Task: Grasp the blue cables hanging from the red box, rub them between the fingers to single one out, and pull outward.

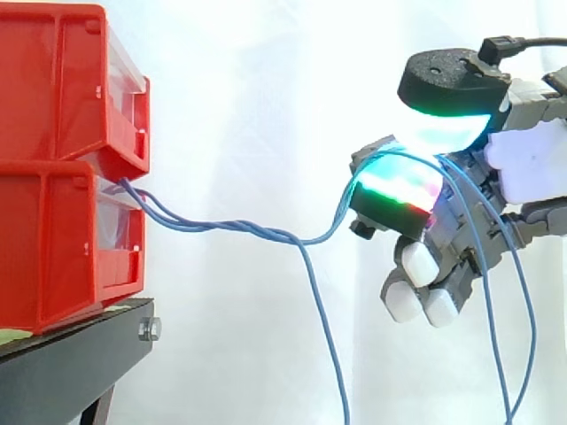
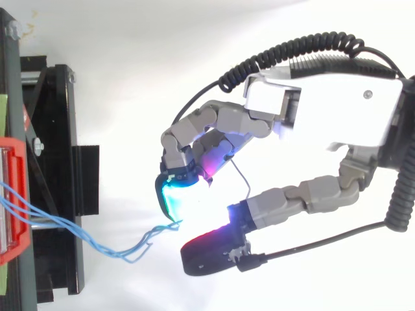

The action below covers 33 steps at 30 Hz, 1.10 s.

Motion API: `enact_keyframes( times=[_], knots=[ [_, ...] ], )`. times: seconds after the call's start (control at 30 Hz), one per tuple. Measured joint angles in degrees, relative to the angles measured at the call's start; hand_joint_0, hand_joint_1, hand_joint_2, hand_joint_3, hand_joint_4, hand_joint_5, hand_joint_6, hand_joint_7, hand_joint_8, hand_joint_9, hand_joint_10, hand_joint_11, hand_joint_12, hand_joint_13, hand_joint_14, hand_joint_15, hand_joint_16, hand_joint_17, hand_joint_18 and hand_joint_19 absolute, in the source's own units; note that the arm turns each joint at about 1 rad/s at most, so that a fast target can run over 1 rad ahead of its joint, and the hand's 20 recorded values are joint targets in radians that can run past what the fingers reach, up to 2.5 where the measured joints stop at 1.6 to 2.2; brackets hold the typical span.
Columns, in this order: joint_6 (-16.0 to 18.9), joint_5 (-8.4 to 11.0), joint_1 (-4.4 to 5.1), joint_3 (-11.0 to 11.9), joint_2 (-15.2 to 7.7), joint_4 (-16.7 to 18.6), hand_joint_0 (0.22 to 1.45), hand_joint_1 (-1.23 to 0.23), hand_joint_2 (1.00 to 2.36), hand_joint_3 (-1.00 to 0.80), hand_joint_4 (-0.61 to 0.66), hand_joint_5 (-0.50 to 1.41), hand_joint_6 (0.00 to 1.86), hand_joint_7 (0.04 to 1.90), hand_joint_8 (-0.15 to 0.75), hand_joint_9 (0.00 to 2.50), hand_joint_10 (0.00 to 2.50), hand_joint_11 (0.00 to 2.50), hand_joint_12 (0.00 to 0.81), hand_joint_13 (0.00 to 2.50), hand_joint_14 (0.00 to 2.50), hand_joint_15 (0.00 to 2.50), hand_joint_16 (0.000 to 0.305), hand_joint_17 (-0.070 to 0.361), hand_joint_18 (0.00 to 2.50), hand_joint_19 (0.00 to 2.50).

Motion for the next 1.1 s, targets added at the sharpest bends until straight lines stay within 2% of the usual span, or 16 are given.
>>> enact_keyframes(
  times=[0.7, 0.97, 1.1],
  knots=[
    [0.0, -0.02, 0.01, 0.0, -0.01, 0.07, 0.6, -0.81, 1.01, 0.01, 0.01, -0.08, 0.87, 1.18, 0.303, 1.13, 0.02, 0.48, 0.425, 0.8, 0.02, 0.48, 0.058, 0.131, 0.79, 0.49],
    [0.0, -0.02, 0.02, 0.0, -0.01, 0.07, 0.6, -0.82, 1.01, 0.02, 0.0, -0.07, 0.86, 1.18, 0.302, 1.14, 0.02, 0.5, 0.406, 0.74, 0.02, 0.45, 0.055, 0.125, 0.67, 0.41],
    [0.0, -0.02, 0.02, 0.0, -0.01, 0.07, 0.6, -0.83, 1.01, 0.02, 0.01, -0.07, 0.87, 1.16, 0.296, 1.13, 0.02, 0.47, 0.374, 0.79, 0.02, 0.58, 0.056, 0.126, 0.67, 0.42]
  ],
)
